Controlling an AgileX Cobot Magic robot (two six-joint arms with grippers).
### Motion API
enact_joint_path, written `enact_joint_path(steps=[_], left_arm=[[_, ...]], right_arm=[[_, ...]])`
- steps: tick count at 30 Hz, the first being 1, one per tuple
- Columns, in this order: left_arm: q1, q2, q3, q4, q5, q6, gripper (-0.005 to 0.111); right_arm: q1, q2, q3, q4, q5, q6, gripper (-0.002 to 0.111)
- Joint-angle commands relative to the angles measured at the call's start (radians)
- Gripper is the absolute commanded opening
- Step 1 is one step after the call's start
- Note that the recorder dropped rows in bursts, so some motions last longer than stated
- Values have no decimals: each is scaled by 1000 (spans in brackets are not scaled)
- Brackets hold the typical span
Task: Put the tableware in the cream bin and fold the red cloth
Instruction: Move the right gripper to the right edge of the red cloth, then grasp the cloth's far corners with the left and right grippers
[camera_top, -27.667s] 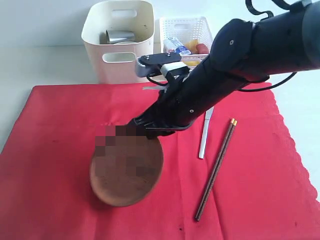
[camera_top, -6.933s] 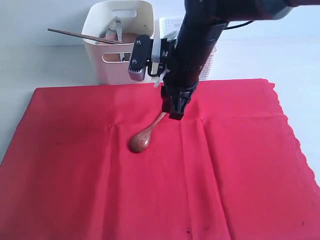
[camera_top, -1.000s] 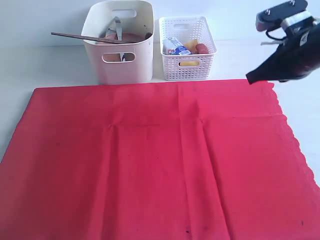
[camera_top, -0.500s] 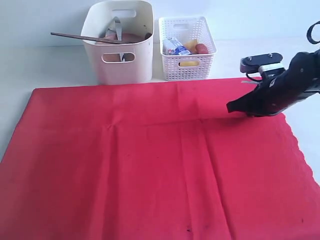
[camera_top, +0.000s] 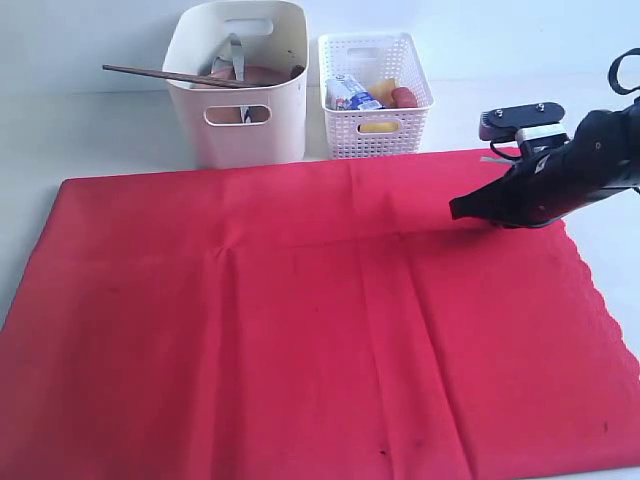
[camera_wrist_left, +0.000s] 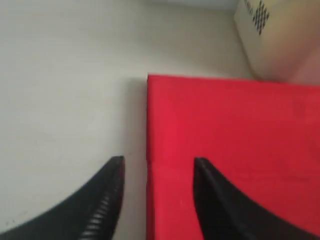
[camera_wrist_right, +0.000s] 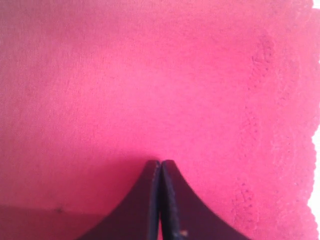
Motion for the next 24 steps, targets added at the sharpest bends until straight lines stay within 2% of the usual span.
enact_joint_path(steps=[1,6,8,11,14,20,23,24], left_arm=[[-5,228,-58,43,-39,-27,69],[-5,402,-78,55,-175,-27,82],[-5,458,-78,88,-233,-19,83],[-5,514,-78,128,-292,90,83],[-5,545,-86,128,-294,111,83],[-5,599,-133,128,-200,111,82],[-5,623,-137,128,-200,111,77],[-5,630,-137,128,-202,111,70]], right_arm=[[-3,14,2,3,10,-4,0],[-3,14,2,3,3,-4,0],[-3,14,2,3,3,-4,0],[-3,14,2,3,3,-1,0],[-3,14,2,3,3,-1,0],[-3,14,2,12,3,-1,0],[-3,14,2,12,3,-1,0],[-3,14,2,12,3,-1,0]])
